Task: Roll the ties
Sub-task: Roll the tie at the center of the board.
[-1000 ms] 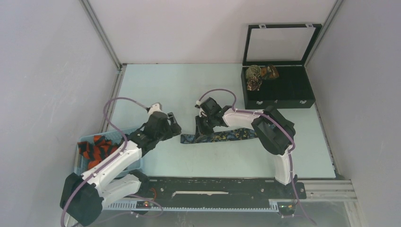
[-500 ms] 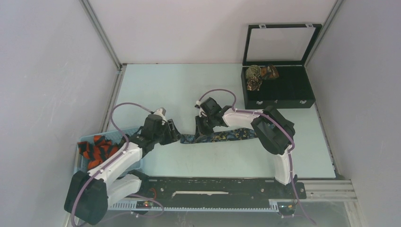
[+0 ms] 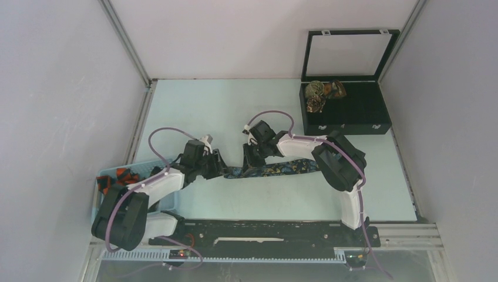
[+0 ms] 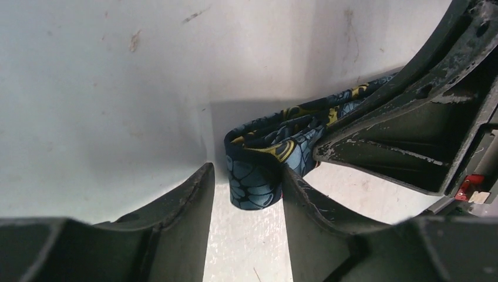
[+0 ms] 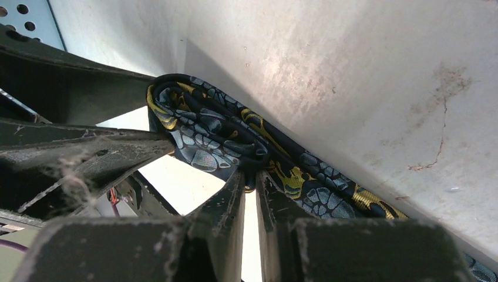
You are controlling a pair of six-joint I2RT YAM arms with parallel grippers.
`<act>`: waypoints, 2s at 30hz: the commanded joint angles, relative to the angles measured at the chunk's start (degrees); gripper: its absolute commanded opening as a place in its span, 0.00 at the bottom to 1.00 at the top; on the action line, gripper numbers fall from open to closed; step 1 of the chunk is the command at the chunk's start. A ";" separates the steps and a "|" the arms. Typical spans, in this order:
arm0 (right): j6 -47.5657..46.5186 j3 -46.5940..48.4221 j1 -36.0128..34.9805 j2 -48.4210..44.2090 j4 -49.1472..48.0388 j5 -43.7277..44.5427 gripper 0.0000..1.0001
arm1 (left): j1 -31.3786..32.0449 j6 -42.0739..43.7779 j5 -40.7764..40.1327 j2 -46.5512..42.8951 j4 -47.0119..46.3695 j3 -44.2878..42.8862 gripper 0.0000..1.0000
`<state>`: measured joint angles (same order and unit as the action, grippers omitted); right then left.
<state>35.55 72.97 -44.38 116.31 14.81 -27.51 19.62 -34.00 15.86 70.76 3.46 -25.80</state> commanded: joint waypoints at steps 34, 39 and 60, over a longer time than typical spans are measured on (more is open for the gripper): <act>-0.08 2.58 0.29 -7.13 0.83 0.75 0.19 | -0.11 -5.72 -0.45 2.05 -4.18 -0.43 0.00; 0.69 2.58 -0.15 -6.67 0.72 0.96 0.20 | -0.10 -5.48 -3.56 0.78 2.50 -2.57 0.00; 4.97 2.56 -2.02 -3.19 -4.86 0.82 0.08 | 1.48 -4.50 -10.64 -5.80 15.13 -7.87 0.00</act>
<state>39.24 73.67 -45.98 111.96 13.17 -26.74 20.58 -39.00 7.25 66.54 16.60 -31.33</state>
